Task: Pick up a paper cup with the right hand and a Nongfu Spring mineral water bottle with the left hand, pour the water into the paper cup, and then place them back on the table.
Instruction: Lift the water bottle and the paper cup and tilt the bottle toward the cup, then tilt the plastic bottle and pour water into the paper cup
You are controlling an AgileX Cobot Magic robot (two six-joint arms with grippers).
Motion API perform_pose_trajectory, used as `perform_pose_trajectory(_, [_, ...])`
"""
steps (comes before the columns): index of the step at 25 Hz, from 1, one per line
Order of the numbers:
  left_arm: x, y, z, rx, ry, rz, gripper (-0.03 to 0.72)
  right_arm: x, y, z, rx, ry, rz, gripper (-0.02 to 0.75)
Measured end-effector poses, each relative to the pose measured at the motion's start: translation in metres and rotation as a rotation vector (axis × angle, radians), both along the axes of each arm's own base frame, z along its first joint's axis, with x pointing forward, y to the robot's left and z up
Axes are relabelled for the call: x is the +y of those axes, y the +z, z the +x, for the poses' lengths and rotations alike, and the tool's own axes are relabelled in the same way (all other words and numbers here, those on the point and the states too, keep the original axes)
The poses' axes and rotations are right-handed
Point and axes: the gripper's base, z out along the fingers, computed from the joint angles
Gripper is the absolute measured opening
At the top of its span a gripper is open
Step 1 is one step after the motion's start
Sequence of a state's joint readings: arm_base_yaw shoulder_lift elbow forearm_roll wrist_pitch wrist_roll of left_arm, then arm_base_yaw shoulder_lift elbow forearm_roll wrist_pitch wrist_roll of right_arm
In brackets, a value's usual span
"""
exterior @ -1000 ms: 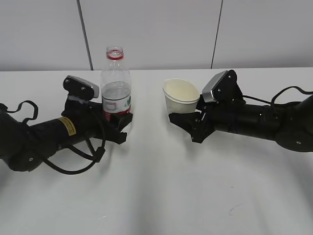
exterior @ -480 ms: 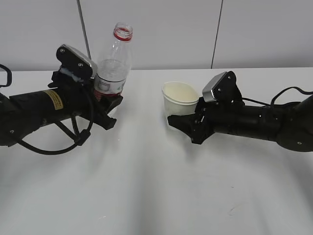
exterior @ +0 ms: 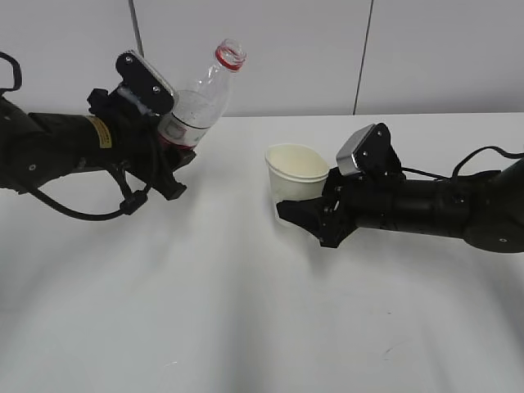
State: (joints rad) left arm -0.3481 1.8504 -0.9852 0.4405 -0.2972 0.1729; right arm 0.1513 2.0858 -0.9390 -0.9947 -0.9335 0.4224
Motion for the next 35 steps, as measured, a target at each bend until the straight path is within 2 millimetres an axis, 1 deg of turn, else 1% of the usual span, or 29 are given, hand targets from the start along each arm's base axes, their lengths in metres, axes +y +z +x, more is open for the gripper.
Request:
perform_pose_trajectory(15, [-0.001, 0.019, 0.016, -0.05, -0.078, 0.229, 0.405, -0.001, 0.009, 0.014, -0.028, -0.048, 0.005, 0.504])
perform_pose_trajectory(23, [0.0, 0.018, 0.016, -0.074, -0.137, 0.323, 0.405, -0.001, 0.013, 0.023, -0.047, -0.066, -0.02, 0.504])
perform_pose_trajectory(27, [0.0, 0.018, 0.015, -0.084, -0.159, 0.357, 0.405, 0.003, 0.009, 0.024, -0.039, -0.055, -0.021, 0.504])
perform_pose_trajectory(30, [0.0, 0.018, 0.016, -0.09, -0.172, 0.39, 0.405, 0.006, 0.009, 0.024, -0.042, -0.048, -0.021, 0.504])
perform_pose_trajectory(35, [-0.004, 0.029, 0.021, -0.083, -0.143, 0.474, 0.404, 0.007, 0.008, 0.024, -0.039, -0.049, -0.019, 0.504])
